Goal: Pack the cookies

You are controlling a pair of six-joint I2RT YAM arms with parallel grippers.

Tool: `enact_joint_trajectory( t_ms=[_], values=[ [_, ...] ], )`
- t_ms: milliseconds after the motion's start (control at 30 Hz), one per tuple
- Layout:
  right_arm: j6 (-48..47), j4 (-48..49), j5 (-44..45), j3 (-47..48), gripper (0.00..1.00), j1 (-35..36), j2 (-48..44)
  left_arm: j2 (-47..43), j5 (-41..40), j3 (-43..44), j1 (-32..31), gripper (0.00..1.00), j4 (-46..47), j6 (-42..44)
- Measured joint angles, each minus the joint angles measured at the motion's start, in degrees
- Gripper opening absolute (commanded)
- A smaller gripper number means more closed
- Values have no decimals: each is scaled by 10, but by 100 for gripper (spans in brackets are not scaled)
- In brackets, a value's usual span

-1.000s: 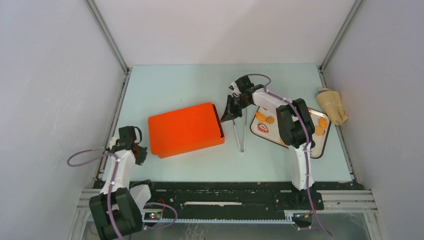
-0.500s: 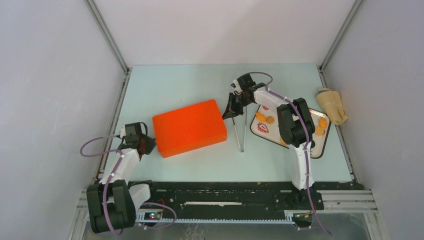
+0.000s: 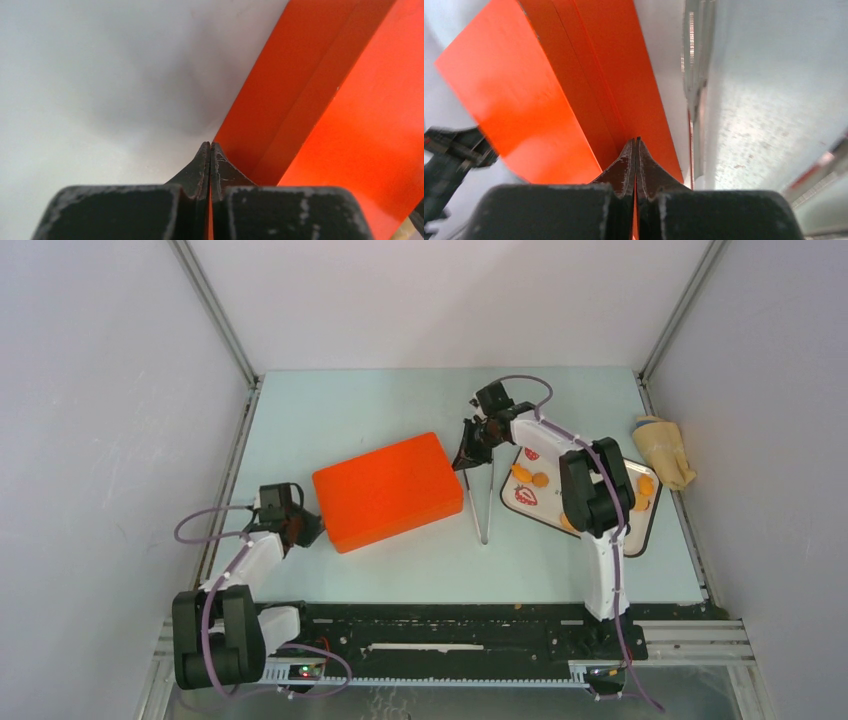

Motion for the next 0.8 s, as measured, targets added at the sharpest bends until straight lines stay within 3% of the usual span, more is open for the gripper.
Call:
enact_joint_trajectory(
  t_ms=[267,433,633,800],
  values=[
    [-20,-42,264,-10,0,77,-126,10,47,0,-13,0,9,0],
    [-57,-59,372,49,0,155,-200,10,57,0,-15,0,10,0],
    [-73,-63,400,47,0,188,-210,10,57,0,-15,0,10,0],
    [-68,-49,389,-72,0,181,-186,6,58,0,-15,0,10,0]
  ],
)
